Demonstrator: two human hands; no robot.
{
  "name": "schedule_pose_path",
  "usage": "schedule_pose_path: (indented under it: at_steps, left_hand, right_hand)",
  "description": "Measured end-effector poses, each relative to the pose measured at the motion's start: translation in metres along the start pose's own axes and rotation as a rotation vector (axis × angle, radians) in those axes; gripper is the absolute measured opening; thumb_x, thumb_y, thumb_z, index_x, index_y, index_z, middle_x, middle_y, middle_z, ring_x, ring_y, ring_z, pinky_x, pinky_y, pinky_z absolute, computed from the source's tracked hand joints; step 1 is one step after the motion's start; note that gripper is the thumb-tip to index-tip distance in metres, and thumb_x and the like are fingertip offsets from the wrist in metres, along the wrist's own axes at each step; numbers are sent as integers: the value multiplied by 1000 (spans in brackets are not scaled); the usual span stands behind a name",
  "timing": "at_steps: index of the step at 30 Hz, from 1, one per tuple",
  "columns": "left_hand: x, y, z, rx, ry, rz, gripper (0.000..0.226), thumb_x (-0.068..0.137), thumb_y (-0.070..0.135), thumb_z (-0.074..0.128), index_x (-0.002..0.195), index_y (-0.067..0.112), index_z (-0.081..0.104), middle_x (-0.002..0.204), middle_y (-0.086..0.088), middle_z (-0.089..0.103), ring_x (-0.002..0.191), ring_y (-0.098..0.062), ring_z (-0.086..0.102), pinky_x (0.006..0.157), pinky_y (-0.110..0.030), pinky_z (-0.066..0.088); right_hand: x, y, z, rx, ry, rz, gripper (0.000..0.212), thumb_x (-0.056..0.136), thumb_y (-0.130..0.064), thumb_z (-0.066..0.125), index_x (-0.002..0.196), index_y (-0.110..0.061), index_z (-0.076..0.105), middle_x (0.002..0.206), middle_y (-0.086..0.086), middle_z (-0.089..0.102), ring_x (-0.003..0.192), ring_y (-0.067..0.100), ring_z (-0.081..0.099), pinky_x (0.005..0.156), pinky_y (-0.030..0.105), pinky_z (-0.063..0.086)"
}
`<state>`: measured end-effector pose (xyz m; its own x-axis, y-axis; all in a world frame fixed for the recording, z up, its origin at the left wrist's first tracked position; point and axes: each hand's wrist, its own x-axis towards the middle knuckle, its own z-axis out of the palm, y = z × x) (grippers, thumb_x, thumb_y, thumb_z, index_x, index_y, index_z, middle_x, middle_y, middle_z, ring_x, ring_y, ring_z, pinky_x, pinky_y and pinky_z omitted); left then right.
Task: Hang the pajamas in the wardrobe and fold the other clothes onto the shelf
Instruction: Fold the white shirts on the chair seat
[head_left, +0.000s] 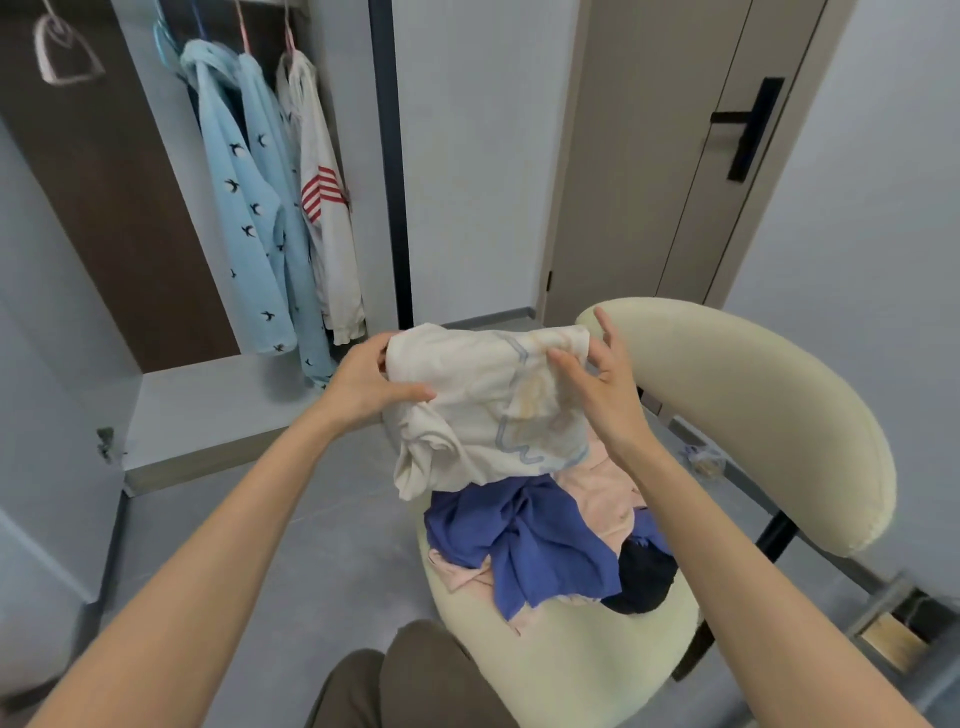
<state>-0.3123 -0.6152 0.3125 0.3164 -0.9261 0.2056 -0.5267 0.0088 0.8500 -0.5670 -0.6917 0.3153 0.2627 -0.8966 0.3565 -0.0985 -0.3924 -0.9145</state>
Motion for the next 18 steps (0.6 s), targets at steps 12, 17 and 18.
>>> schedule_pose_path:
  at_steps: [12,17,18]
  left_hand:
    - [-40,24,49,-474,-248,-227,34,88,45,56,110,20,62,109,-1,71,104,-17,65,87,-29,53]
    - [-38,-19,92,-506,-333,-533,42,93,43,52,117,10,61,113,-12,68,102,-22,65,92,-33,51]
    - [-37,-30,101,-491,-343,-592,45,92,44,53,120,9,60,116,-12,66,107,-25,63,98,-38,47]
  right_hand:
    - [-29,8,-35,12,-20,123,25,102,-41,35,109,-23,51,103,-6,61,90,3,58,70,13,46]
    - [-31,63,-41,21,-219,624,38,100,-35,44,135,-22,39,115,4,61,100,22,62,82,37,53]
    - [-32,77,-41,6,-232,688,45,99,-36,47,140,-23,35,122,6,59,105,26,61,85,39,53]
